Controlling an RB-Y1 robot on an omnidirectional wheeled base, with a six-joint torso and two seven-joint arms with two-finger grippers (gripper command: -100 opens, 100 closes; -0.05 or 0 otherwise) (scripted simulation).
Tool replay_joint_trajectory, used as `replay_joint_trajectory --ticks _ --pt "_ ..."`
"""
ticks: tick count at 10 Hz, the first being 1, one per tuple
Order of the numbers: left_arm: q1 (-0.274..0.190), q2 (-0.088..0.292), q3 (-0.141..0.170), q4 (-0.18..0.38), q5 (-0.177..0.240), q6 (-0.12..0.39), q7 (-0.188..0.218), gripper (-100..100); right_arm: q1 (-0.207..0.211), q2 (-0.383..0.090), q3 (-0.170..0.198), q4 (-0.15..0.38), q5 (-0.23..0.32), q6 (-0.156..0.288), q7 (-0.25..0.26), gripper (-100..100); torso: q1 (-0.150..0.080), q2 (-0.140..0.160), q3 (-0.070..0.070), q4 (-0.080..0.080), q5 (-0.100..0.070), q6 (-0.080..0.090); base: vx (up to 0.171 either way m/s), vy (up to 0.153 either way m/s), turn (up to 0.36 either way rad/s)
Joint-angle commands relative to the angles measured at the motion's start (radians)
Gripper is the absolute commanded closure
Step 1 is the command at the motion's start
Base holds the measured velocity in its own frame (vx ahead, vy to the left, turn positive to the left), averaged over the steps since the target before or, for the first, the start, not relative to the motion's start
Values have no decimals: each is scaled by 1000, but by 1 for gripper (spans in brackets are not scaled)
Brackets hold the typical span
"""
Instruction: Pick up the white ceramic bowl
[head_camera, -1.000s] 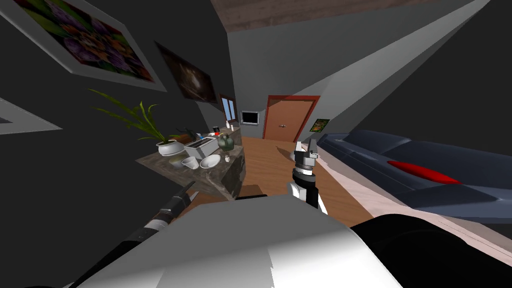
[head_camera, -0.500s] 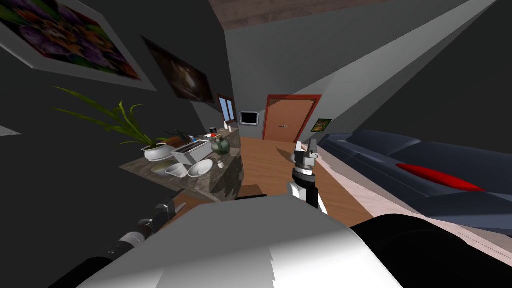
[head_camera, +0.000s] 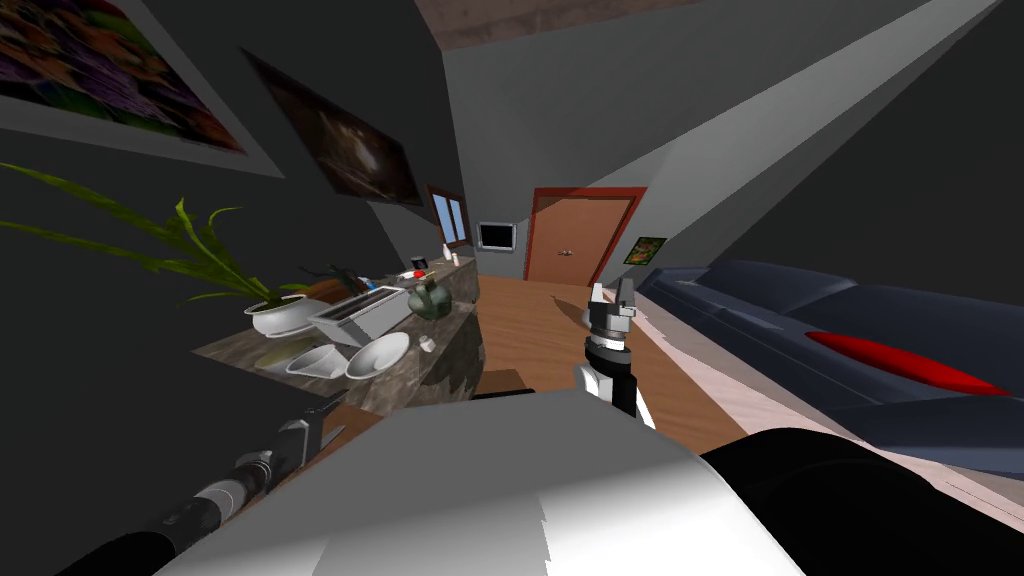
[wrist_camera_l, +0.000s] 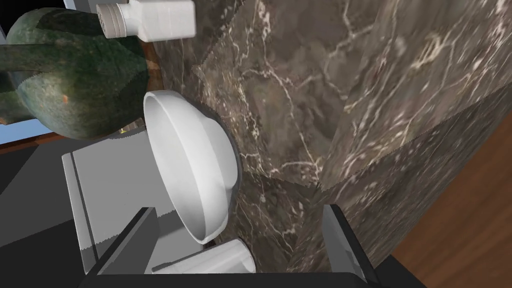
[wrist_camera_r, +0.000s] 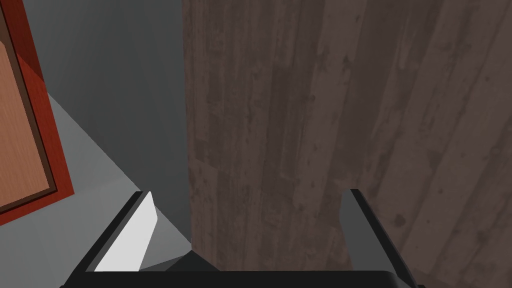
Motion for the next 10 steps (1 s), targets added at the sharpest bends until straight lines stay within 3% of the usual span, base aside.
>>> replay_joint_trajectory --ticks 1,2,5,8,10 --pt "50 44 40 9 26 28 49 -100 0 0 0 0 0 0 0 0 0 0 0 0 0 0 174 -42 -34" --pt "50 44 40 9 26 28 49 -100 0 0 0 0 0 0 0 0 -1 -1 -1 0 0 0 138 -22 -4" --pt "118 98 89 17 61 79 116 -100 0 0 0 0 0 0 0 0 1 2 1 0 0 0 127 -8 -31" --pt "181 139 112 22 89 131 174 -100 0 0 0 0 0 0 0 0 3 2 1 0 1 0 139 10 -43" --pt "186 138 109 22 89 131 171 -100 0 0 0 0 0 0 0 0 2 1 0 0 1 0 98 4 -22"
